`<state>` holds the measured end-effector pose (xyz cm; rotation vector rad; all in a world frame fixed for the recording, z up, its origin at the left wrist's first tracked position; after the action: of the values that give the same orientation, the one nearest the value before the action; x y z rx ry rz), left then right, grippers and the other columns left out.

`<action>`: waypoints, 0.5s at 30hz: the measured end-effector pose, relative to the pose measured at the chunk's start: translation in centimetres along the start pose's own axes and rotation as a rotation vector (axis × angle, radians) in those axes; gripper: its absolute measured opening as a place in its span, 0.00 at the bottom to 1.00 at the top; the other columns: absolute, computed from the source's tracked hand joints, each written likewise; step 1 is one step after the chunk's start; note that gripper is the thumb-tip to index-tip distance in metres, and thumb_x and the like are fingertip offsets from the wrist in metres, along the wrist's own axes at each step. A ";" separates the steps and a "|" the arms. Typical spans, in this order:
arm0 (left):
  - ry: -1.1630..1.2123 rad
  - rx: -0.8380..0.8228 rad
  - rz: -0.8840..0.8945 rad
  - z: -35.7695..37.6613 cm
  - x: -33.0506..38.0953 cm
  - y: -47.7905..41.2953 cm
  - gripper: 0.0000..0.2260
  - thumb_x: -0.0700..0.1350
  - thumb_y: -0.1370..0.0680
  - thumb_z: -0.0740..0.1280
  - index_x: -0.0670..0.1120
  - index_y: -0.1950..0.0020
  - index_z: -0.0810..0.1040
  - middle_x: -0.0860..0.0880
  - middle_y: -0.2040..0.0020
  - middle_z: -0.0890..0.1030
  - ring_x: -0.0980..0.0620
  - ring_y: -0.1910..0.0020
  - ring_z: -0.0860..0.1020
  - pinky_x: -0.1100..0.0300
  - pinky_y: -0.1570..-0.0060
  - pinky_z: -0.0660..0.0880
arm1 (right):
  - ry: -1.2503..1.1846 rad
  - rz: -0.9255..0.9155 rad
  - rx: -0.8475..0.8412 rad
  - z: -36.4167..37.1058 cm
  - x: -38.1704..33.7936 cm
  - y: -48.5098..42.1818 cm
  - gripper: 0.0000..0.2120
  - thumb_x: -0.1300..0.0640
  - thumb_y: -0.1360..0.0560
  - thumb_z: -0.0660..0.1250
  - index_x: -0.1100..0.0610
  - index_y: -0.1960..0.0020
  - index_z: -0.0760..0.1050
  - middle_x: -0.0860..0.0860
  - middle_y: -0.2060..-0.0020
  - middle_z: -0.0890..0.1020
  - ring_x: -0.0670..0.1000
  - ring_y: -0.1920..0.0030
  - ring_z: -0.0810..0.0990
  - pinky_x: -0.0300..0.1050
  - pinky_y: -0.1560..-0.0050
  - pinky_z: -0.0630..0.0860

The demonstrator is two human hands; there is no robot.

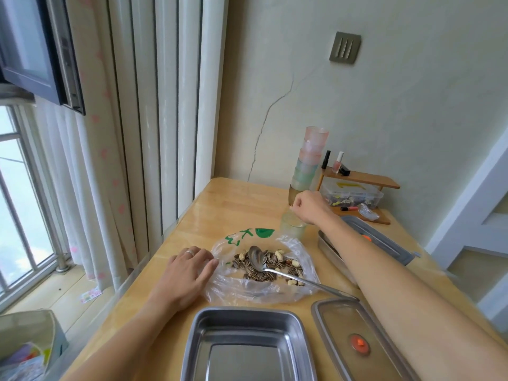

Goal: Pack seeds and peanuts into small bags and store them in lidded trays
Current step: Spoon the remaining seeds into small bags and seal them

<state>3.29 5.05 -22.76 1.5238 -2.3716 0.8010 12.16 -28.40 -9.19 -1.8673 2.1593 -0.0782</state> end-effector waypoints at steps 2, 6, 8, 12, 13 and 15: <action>0.024 0.001 -0.007 -0.1 -0.1 0.1 0.34 0.74 0.22 0.37 0.59 0.39 0.76 0.59 0.42 0.76 0.57 0.41 0.73 0.52 0.36 0.68 | -0.092 -0.012 0.152 -1.0 0.0 1.9 0.12 0.55 0.20 0.67 0.53 0.62 0.77 0.52 0.55 0.81 0.56 0.52 0.80 0.53 0.50 0.80; 0.026 -0.021 -0.084 0.1 -0.1 0.3 0.38 0.74 0.23 0.35 0.60 0.19 0.58 0.61 0.23 0.63 0.53 0.18 0.54 0.50 0.21 0.49 | -0.492 -0.016 0.330 -1.3 -1.2 8.3 0.07 0.53 0.17 0.65 0.50 0.54 0.74 0.47 0.53 0.82 0.53 0.55 0.82 0.47 0.58 0.76; -0.029 -0.104 -0.110 0.5 0.0 0.4 0.38 0.75 0.25 0.32 0.63 0.17 0.43 0.58 0.18 0.53 0.55 0.17 0.40 0.48 0.20 0.35 | -0.701 0.025 0.266 -0.7 -2.6 12.0 0.09 0.47 0.16 0.62 0.48 0.53 0.73 0.44 0.52 0.83 0.51 0.65 0.85 0.44 0.66 0.78; -0.030 -0.179 -0.134 0.6 0.0 0.5 0.44 0.78 0.32 0.25 0.64 0.18 0.43 0.53 0.16 0.52 0.53 0.17 0.41 0.46 0.20 0.35 | -1.002 0.073 0.123 1.7 -4.7 16.3 0.09 0.48 0.17 0.65 0.51 0.54 0.75 0.49 0.59 0.86 0.53 0.69 0.85 0.48 0.66 0.77; -0.017 -0.169 -0.137 0.4 0.0 0.5 0.44 0.78 0.31 0.26 0.64 0.18 0.45 0.53 0.16 0.53 0.54 0.17 0.42 0.46 0.20 0.36 | -1.051 0.068 0.096 2.5 -5.0 16.6 0.08 0.51 0.17 0.67 0.52 0.54 0.76 0.49 0.60 0.86 0.53 0.69 0.84 0.47 0.66 0.76; 0.025 -0.101 -0.134 0.1 0.0 0.4 0.42 0.77 0.27 0.30 0.63 0.17 0.50 0.53 0.16 0.56 0.55 0.17 0.44 0.46 0.19 0.38 | -1.119 0.056 0.050 3.8 -5.6 17.0 0.07 0.58 0.19 0.69 0.51 0.55 0.79 0.49 0.61 0.85 0.52 0.69 0.83 0.46 0.66 0.74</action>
<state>2.94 5.15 -22.98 1.6020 -2.2280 0.6562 -2.56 -19.65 -15.68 -1.2851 1.3698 0.7311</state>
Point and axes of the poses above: each hand's wrist, its own y-axis away from the middle knuckle, its own z-axis out of the palm, x = y × z, the point moved 3 cm from there along -y, towards the middle knuckle
